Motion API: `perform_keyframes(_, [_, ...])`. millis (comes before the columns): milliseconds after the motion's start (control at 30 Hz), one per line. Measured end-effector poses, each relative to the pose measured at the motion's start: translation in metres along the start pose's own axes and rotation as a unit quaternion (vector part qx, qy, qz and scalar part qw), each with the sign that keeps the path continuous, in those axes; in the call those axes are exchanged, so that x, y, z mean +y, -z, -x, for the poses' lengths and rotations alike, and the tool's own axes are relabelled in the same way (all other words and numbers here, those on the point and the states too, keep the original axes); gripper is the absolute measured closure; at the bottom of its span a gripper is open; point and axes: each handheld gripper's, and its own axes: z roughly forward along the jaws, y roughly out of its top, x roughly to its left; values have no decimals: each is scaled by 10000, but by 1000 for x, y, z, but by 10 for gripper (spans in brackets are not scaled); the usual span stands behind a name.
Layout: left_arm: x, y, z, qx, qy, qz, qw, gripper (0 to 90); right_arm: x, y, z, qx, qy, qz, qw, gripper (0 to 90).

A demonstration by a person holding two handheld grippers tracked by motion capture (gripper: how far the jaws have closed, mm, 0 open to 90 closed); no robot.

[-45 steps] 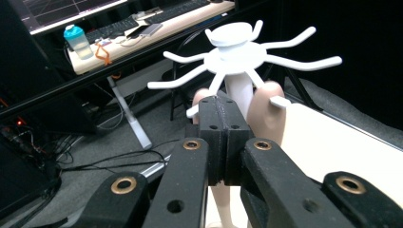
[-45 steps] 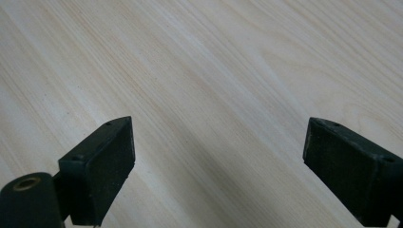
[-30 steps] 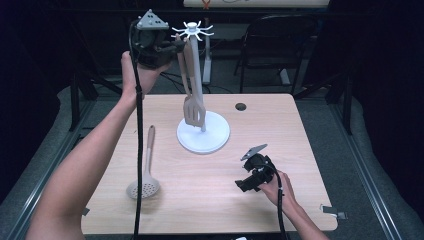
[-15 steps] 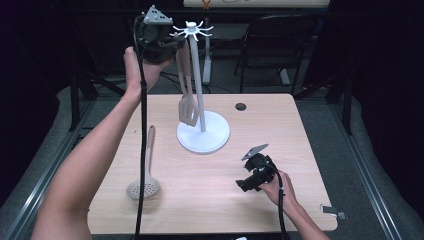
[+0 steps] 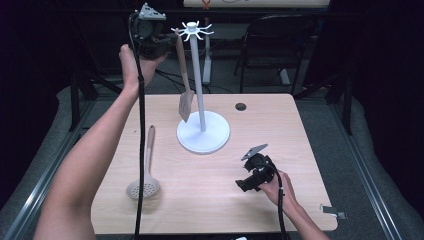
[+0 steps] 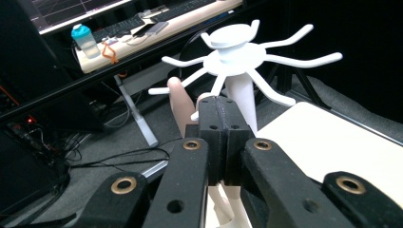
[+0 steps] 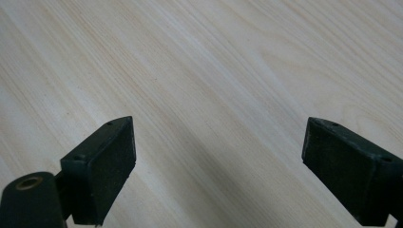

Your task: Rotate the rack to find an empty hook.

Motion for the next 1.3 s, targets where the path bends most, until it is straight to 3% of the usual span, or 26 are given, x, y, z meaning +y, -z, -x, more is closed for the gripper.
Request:
perform_keyframes(67, [0, -1, -1, 6, 1, 3, 10000, 900, 1, 2, 1, -20, 108, -128, 9999, 105])
perform_keyframes(467, [1, -4, -7, 40, 47, -28, 10000, 900, 0, 0, 0, -6, 44, -42, 10000, 106])
perform_keyframes(600, [-2, 0, -9, 49, 169, 23, 9998, 884, 0, 1, 1, -5, 59, -88, 9999, 106])
perform_keyframes(700, [-7, 4, -13, 63, 269, 23, 9996, 858, -1, 0, 0, 39, -36, 58, 10000, 106])
perform_keyframes(867, [-18, 7, -16, 42, 266, -150, 9995, 766, -1, 0, 0, 34, -36, 49, 10000, 106])
perform_keyframes(1000, [-27, 7, -19, 35, 313, -342, 9989, 603, 1, 2, 1, -27, 117, -116, 9999, 106])
perform_keyframes(1033, [-30, 7, -19, 42, 332, -387, 9987, 603, 1, 2, 1, -27, 117, -116, 9999, 106])
perform_keyframes(1067, [-32, 7, -19, 69, 349, -431, 9984, 525, 1, 2, 1, -21, 123, -122, 9998, 106])
perform_keyframes(1300, [-55, 5, -18, 127, 397, -725, 9965, 350, 1, 1, -1, 19, 52, -45, 10000, 106])
